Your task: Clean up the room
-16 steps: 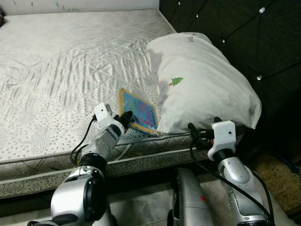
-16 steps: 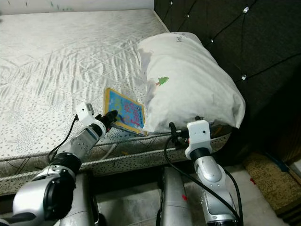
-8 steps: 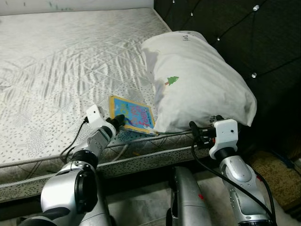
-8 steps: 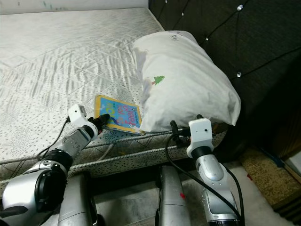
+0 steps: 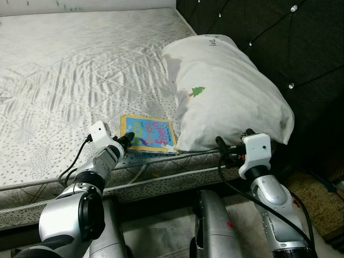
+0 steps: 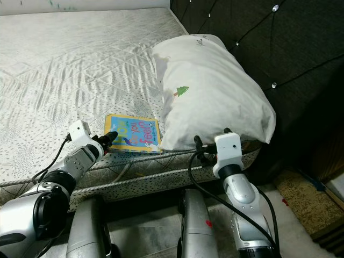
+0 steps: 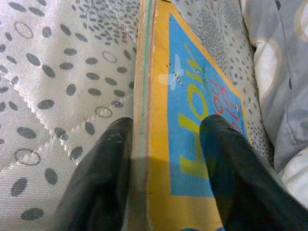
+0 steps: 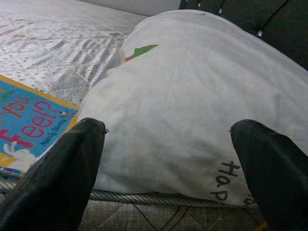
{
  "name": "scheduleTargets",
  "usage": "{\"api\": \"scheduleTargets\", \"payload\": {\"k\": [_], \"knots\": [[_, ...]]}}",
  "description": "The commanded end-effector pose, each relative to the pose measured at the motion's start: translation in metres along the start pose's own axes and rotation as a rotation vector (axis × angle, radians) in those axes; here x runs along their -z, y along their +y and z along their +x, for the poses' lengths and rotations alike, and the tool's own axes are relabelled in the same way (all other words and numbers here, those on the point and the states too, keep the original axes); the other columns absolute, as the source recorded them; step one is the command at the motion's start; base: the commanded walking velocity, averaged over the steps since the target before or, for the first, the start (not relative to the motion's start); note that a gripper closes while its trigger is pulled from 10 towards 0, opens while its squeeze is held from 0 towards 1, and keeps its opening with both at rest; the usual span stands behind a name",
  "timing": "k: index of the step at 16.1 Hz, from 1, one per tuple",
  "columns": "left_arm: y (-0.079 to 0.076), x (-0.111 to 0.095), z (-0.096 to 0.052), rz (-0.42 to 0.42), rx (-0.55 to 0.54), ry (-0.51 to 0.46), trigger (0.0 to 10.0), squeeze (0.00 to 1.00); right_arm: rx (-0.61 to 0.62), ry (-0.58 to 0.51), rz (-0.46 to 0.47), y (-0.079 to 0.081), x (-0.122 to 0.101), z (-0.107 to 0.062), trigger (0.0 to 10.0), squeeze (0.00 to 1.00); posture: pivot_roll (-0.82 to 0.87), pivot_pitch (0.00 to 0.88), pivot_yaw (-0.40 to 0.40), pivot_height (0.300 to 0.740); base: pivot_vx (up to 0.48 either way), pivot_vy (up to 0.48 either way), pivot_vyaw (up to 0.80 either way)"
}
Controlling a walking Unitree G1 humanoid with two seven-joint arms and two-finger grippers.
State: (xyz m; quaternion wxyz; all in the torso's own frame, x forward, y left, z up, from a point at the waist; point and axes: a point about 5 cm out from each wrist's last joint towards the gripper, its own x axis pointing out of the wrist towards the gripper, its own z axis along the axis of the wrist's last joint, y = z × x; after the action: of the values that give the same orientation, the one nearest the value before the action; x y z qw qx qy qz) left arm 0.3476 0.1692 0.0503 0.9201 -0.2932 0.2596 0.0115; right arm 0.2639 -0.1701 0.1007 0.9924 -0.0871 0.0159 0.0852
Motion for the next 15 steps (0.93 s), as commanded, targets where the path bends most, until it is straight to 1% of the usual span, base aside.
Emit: {"api": "scheduleTargets", "payload": {"k": [1, 4, 6, 9, 10, 12, 13, 14, 15], "knots": [[-0.002, -0.003, 0.001, 0.011, 0.0, -0.009, 10.0, 1.0, -0.006, -0.006, -0.004, 0.0, -0.001, 0.002, 10.0, 0.0, -0.16, 0.0, -0.04, 0.52, 0.0, 0.0, 0.0], [-0.003, 0.0, 0.001, 0.031, 0.002, 0.002, 10.0, 1.0, -0.009, -0.007, -0.001, 0.0, -0.001, 0.003, 10.0, 0.0, -0.16, 0.0, -0.045, 0.52, 0.0, 0.0, 0.0], [-0.001, -0.002, 0.0, 0.035, -0.009, -0.007, 10.0, 1.0, -0.009, -0.011, -0.002, -0.001, -0.001, 0.005, 10.0, 0.0, -0.16, 0.0, -0.046, 0.52, 0.0, 0.0, 0.0], [-0.007, 0.001, 0.002, 0.052, 0.01, 0.001, 10.0, 1.0, -0.013, -0.013, -0.003, 0.0, -0.001, 0.007, 10.0, 0.0, -0.15, 0.0, -0.047, 0.52, 0.0, 0.0, 0.0], [-0.008, -0.001, 0.002, 0.05, 0.011, -0.012, 10.0, 1.0, -0.015, -0.018, -0.001, 0.0, -0.002, 0.008, 10.0, 0.0, -0.15, 0.0, -0.046, 0.52, 0.0, 0.0, 0.0], [-0.007, -0.01, 0.001, 0.079, -0.005, -0.082, 10.0, 1.0, -0.025, -0.034, -0.005, 0.003, -0.005, 0.009, 10.0, 0.0, -0.14, 0.0, -0.043, 0.52, 0.0, 0.0, 0.0], [-0.007, -0.014, 0.0, 0.122, -0.009, -0.114, 10.0, 1.0, -0.028, -0.035, -0.004, 0.004, -0.005, 0.01, 10.0, 0.0, -0.12, 0.0, -0.045, 0.52, 0.0, 0.0, 0.0], [-0.007, -0.016, -0.001, 0.137, 0.002, -0.127, 10.0, 1.0, -0.029, -0.034, 0.0, 0.005, -0.004, 0.011, 10.0, 0.0, -0.1, 0.0, -0.047, 0.52, 0.0, 0.0, 0.0], [-0.006, -0.02, -0.003, 0.173, 0.014, -0.157, 10.0, 1.0, -0.036, -0.036, 0.007, 0.009, -0.003, 0.015, 10.0, 0.0, -0.08, 0.0, -0.044, 0.52, 0.0, 0.0, 0.0]]}}
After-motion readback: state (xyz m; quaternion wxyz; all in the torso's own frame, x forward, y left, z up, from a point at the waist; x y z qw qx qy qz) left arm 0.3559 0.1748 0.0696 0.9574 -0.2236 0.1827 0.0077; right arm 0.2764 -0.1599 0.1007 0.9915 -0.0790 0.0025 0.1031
